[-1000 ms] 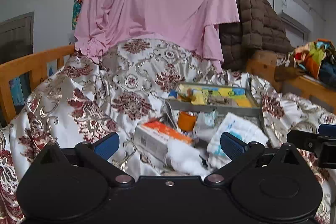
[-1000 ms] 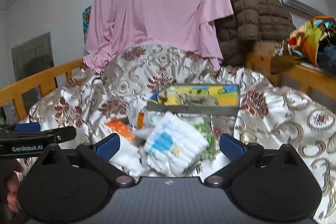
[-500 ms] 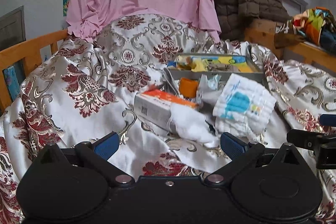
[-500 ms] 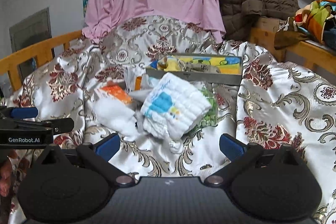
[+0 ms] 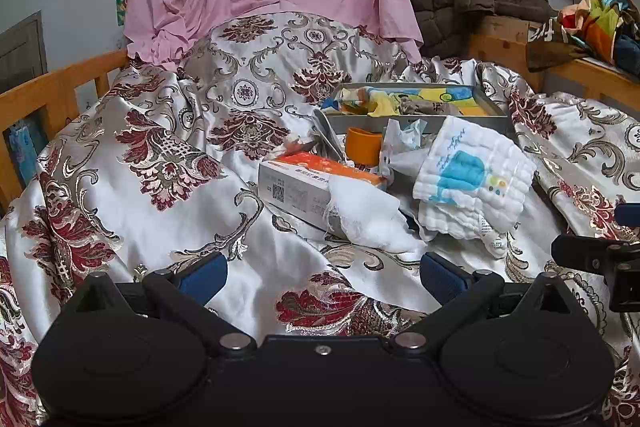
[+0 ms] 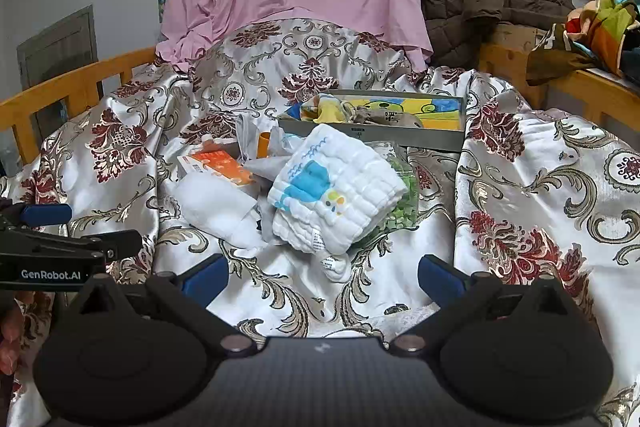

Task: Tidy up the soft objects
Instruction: 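Move both tools back toward the white gauze and blue-printed diaper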

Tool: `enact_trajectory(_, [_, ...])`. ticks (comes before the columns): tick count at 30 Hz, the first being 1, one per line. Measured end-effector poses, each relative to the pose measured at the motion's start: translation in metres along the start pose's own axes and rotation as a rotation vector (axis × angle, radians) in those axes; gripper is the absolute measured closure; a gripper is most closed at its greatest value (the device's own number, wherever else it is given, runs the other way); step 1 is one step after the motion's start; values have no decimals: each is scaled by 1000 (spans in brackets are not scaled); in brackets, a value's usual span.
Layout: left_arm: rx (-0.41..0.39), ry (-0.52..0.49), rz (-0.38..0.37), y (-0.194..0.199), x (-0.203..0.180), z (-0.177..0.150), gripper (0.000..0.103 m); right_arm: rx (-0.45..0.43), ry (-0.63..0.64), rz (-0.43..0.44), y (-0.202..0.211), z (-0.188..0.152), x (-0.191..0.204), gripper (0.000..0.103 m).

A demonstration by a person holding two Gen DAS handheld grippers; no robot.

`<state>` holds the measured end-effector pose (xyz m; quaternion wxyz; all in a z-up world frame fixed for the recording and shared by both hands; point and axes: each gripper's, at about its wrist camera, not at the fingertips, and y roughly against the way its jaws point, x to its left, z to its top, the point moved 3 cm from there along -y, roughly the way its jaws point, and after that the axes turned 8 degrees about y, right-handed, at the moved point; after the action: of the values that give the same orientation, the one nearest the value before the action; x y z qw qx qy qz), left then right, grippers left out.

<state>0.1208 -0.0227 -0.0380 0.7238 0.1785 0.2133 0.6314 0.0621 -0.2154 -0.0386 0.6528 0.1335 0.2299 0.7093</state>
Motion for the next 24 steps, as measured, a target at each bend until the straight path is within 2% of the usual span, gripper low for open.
enact_trajectory(9, [11, -25, 13, -13, 1, 5, 1, 3, 15, 5, -12, 4, -1, 0])
enact_trajectory(24, [-7, -95, 0, -47, -1, 34, 1, -11, 143, -13, -47, 17, -8, 0])
